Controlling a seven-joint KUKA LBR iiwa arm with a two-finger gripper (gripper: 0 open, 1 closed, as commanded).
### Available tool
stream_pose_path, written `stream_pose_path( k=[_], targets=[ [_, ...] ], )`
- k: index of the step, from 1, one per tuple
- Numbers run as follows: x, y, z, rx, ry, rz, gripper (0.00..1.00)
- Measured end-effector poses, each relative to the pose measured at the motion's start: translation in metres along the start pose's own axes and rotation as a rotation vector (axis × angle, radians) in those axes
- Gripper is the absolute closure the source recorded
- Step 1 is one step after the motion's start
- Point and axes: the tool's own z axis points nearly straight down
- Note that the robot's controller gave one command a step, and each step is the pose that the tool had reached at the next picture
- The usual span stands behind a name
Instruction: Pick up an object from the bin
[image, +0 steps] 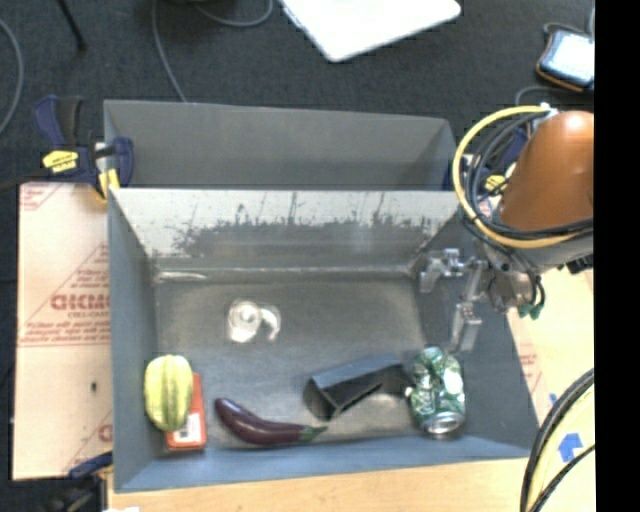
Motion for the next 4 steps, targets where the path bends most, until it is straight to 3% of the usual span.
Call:
stream_pose_path(
  k=[1, 2, 3, 4],
  targets=[
    [-0.001, 0.000, -0.005, 0.001, -0.008, -0.003, 0.00],
    [0.015, 0.003, 0.040, 0.003, -0.013, -0.007, 0.00],
    [0.018, 0.001, 0.069, 0.000, -0.005, 0.065, 0.00],
    [0.015, 0.031, 0.101, 0.005, -0.015, -0.087, 0.00]
  ],
)
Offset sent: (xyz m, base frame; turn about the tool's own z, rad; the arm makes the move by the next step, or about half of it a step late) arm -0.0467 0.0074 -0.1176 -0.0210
